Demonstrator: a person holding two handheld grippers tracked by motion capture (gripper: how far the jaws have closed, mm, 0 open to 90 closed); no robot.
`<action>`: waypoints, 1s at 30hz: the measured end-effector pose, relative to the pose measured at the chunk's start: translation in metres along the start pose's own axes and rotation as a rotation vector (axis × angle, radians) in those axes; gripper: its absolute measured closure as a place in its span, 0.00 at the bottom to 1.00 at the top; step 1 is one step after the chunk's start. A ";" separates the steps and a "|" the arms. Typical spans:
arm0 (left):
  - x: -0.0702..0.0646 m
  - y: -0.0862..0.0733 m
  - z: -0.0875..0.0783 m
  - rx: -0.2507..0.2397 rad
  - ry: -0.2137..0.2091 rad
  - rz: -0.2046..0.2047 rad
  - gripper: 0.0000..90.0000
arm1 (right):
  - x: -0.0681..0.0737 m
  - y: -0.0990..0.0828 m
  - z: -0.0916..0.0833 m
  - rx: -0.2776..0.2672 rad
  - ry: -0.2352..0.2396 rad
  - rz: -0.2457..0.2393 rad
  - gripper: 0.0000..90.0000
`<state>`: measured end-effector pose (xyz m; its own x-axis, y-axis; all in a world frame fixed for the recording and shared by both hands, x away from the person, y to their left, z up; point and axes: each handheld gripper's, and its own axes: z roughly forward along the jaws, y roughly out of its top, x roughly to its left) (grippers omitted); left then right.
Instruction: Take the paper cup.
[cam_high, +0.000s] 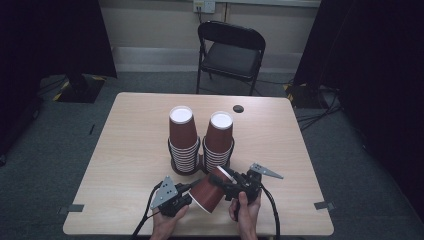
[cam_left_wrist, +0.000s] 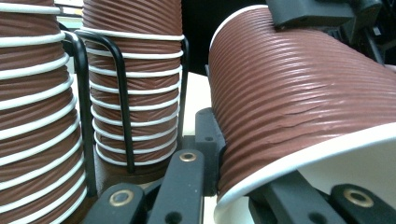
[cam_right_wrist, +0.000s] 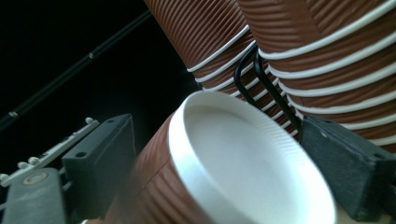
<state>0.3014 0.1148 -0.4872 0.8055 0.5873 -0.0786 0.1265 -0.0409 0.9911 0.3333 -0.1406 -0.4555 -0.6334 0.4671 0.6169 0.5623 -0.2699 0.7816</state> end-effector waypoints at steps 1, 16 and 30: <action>0.000 0.000 0.000 0.004 0.004 0.007 0.95 | 0.000 0.001 0.000 0.001 -0.009 -0.023 0.11; 0.004 0.006 -0.003 0.074 -0.048 0.014 0.96 | -0.003 0.009 -0.022 -0.092 -0.072 -0.162 0.12; 0.020 0.008 -0.011 0.134 0.010 -0.022 0.96 | -0.002 -0.003 -0.039 -0.138 -0.083 -0.392 0.14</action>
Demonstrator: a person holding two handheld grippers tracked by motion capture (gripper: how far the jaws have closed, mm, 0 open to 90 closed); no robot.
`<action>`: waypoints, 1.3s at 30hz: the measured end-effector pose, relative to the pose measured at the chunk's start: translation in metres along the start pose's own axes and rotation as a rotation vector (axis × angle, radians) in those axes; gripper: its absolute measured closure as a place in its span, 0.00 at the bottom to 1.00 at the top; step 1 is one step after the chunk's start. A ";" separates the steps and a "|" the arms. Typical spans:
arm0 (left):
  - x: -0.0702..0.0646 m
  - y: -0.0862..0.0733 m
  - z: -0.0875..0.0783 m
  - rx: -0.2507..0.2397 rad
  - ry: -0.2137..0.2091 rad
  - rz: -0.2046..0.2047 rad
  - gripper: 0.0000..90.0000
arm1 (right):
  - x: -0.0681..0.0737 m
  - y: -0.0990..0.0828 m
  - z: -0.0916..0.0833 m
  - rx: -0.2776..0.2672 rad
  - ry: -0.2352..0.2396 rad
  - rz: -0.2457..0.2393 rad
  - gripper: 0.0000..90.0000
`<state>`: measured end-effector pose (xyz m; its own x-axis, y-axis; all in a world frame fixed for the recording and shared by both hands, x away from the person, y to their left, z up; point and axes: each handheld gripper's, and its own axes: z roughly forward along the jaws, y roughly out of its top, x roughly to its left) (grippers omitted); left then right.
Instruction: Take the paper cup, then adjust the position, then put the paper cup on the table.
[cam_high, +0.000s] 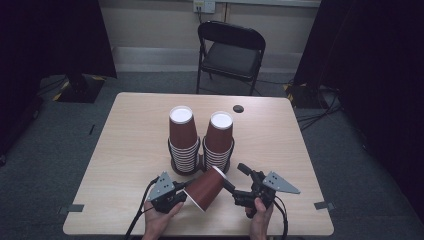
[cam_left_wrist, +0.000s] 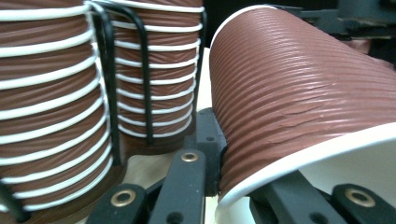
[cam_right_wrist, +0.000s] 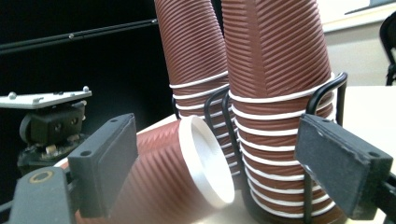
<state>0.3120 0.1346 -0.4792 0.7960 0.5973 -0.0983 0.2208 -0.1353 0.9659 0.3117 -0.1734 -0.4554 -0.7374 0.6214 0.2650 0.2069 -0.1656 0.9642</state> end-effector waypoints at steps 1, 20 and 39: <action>0.002 0.000 -0.001 0.009 0.007 0.005 0.96 | 0.000 -0.001 0.000 0.002 -0.013 -0.022 0.14; 0.018 0.007 -0.015 0.087 0.009 -0.029 0.95 | 0.012 -0.008 0.009 0.268 0.065 -0.209 0.20; 0.030 0.021 -0.016 0.199 -0.039 -0.072 0.96 | 0.024 -0.017 0.014 0.275 0.200 -0.353 0.25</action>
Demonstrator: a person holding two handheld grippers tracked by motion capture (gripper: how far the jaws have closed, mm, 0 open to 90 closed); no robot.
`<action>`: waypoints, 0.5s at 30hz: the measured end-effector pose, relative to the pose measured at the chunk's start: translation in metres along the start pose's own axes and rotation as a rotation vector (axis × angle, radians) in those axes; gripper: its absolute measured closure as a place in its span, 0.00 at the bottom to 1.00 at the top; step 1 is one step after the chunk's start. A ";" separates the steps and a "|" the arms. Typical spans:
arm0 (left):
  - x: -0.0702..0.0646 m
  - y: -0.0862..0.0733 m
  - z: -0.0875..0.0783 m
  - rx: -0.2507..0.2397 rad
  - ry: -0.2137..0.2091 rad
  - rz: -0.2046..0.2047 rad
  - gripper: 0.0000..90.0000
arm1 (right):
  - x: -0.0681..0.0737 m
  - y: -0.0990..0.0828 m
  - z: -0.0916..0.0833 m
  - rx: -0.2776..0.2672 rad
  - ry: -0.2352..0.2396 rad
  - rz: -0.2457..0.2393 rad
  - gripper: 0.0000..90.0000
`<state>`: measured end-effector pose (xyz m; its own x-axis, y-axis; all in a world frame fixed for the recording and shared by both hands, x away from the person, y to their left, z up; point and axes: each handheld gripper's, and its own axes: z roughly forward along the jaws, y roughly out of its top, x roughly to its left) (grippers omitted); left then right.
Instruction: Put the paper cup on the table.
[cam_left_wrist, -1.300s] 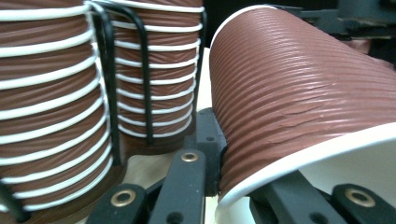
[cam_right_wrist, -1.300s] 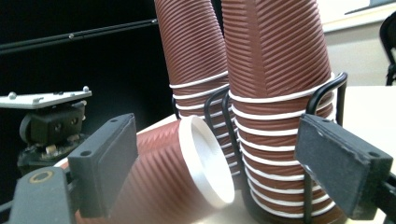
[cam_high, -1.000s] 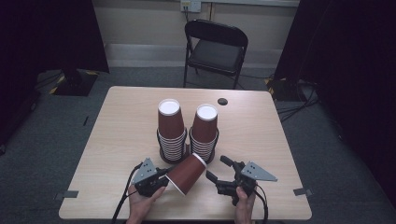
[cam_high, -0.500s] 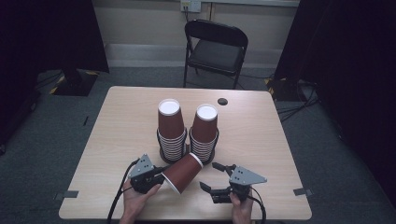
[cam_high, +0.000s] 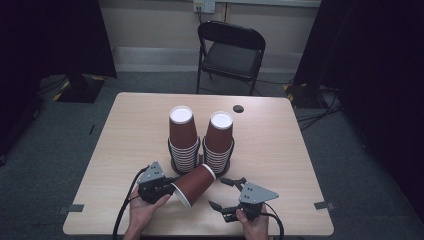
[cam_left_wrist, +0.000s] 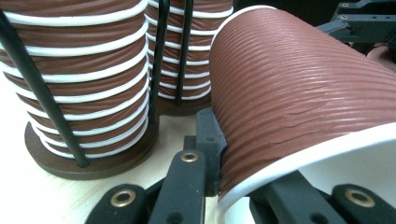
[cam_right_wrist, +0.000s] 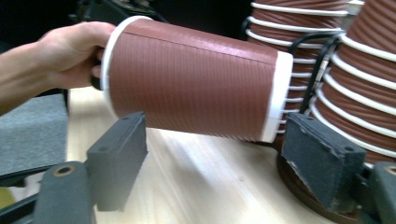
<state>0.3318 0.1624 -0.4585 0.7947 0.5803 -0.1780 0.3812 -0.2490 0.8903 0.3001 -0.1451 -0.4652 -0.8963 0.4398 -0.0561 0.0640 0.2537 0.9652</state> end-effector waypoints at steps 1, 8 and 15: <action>0.000 0.000 0.000 0.000 0.000 0.000 0.96 | 0.001 0.000 0.000 0.004 -0.007 -0.013 0.25; -0.001 0.008 0.001 0.082 -0.016 0.019 0.96 | 0.003 0.001 -0.003 0.063 -0.061 -0.094 0.20; -0.005 0.014 0.008 0.171 -0.022 0.060 0.95 | 0.010 0.002 -0.001 0.068 -0.035 -0.156 0.14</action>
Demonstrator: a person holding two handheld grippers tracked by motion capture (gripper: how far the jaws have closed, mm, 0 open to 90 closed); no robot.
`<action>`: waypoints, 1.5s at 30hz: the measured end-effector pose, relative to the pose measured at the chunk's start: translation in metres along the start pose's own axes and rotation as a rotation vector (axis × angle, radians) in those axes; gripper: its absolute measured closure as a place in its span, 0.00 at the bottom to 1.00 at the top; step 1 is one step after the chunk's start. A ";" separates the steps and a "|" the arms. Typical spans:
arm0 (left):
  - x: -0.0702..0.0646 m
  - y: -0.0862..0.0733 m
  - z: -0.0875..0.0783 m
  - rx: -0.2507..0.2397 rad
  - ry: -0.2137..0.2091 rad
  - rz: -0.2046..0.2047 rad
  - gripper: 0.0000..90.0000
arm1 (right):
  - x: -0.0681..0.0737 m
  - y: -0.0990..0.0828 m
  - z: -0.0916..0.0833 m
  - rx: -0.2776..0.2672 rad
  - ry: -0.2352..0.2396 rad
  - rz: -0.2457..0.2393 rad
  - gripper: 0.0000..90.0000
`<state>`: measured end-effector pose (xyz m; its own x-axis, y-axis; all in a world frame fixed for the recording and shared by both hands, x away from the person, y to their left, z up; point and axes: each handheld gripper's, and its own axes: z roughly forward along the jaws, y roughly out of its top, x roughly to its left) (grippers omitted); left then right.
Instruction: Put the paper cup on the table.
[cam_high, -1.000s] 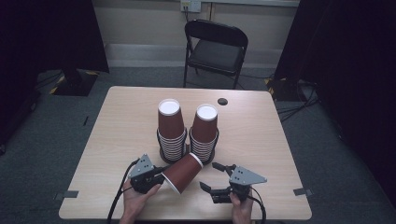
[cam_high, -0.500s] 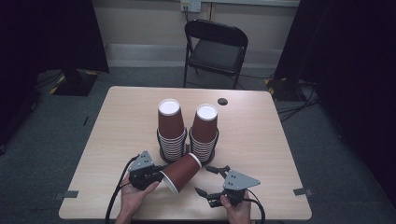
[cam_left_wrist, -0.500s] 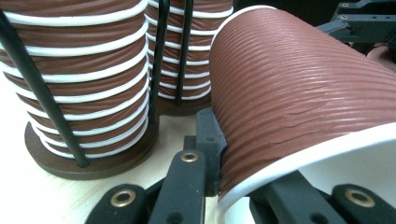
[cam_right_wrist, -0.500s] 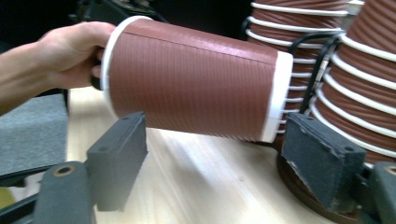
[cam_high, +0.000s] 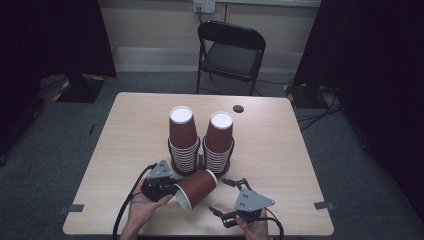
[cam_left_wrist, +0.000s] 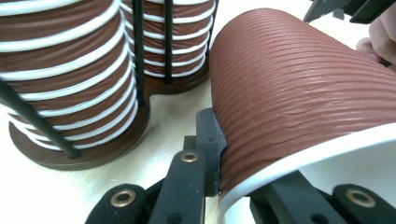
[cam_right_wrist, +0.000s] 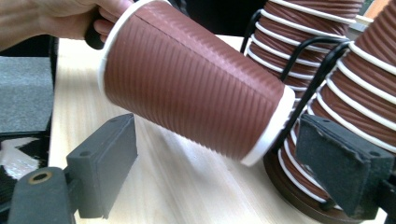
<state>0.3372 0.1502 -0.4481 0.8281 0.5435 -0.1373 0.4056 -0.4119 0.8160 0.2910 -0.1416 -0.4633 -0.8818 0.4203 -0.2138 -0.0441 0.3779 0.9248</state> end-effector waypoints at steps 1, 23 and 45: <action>0.000 0.001 0.001 0.009 -0.003 0.002 0.95 | 0.000 0.001 0.000 -0.001 0.001 -0.013 0.14; -0.001 0.017 0.010 0.169 -0.041 -0.027 0.96 | 0.009 0.021 0.019 0.066 0.063 -0.262 0.10; -0.005 0.022 0.017 0.198 -0.075 -0.048 0.96 | 0.020 0.033 0.042 0.170 0.120 -0.326 0.08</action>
<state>0.3481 0.1259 -0.4383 0.8294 0.5133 -0.2205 0.5073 -0.5268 0.6820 0.2915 -0.0855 -0.4500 -0.8835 0.1595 -0.4405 -0.2619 0.6115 0.7466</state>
